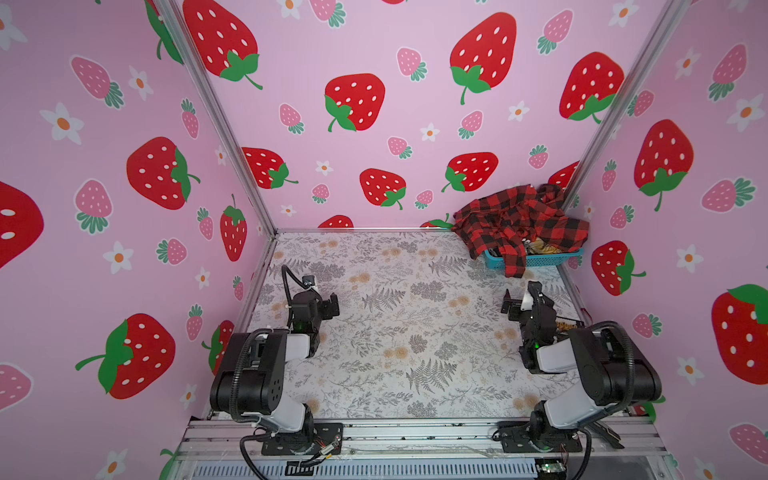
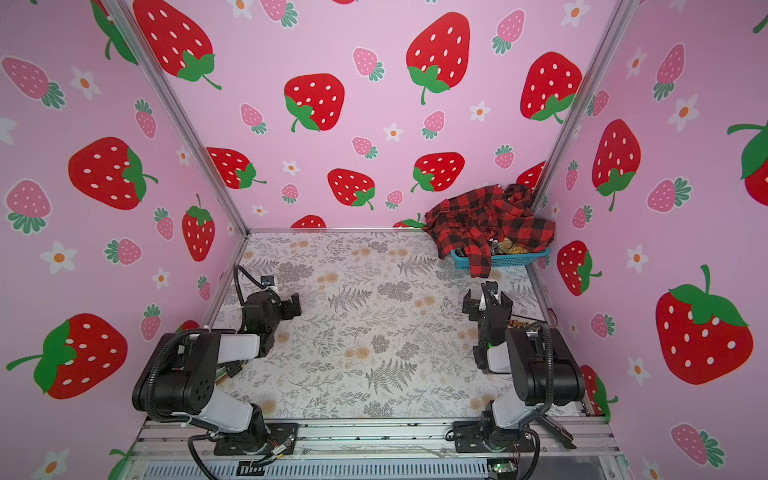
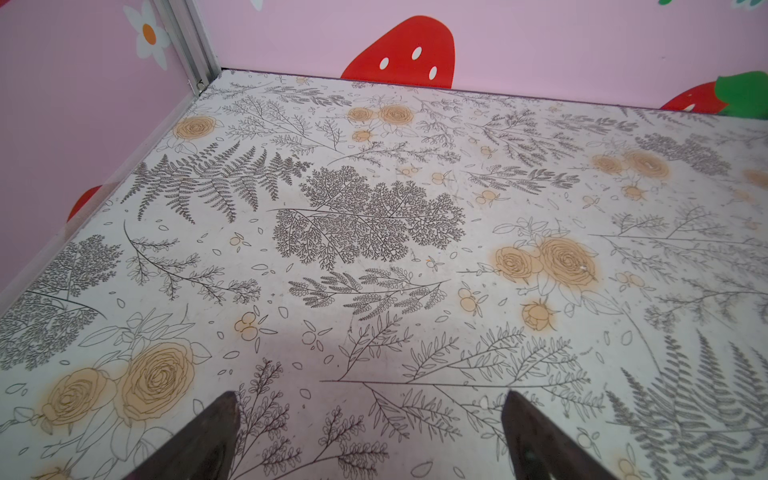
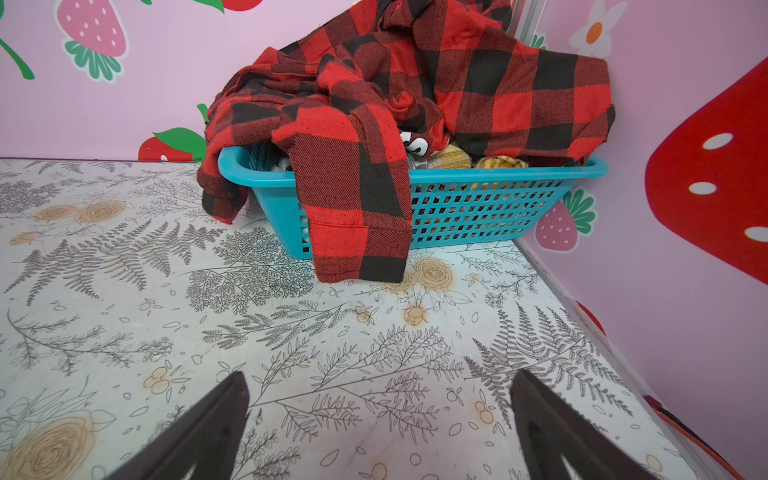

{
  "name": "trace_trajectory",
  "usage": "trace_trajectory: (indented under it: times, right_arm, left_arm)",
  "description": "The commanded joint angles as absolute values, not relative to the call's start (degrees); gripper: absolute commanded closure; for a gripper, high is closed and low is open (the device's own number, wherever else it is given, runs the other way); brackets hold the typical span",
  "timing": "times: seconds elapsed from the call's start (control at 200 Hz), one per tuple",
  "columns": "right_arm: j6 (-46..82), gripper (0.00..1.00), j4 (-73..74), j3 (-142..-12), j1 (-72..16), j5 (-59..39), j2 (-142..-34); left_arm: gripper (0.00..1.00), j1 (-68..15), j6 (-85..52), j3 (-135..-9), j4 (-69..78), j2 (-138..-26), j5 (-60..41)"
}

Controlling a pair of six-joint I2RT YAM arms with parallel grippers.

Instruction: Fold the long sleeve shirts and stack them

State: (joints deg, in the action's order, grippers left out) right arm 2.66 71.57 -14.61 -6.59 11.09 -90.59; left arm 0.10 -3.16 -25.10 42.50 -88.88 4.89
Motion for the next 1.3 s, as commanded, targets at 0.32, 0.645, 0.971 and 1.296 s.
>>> trace_trajectory:
  times: [0.32,0.645,0.971,1.296]
  right_arm:
    - [32.35,0.01,10.83,-46.51,-5.97,25.71,-68.04]
    - [26.54,0.01,-20.57,-86.45,-3.94,8.37,-96.32]
    - [20.52,0.15,-25.05,-99.84,-3.89,2.41,-112.85]
    - [20.03,0.82,-28.64,-107.69,-4.22,0.38,-121.27]
  left_arm:
    - [0.02,-2.25,-22.48,-60.39,-7.9,-76.67,15.53]
    - [0.04,-24.17,-22.41,-63.48,-15.66,-72.15,14.0]
    - [0.09,-29.27,-23.9,-60.56,-17.98,-71.39,13.93]
    - [0.11,-29.2,-24.77,-61.29,-20.18,-72.48,15.47]
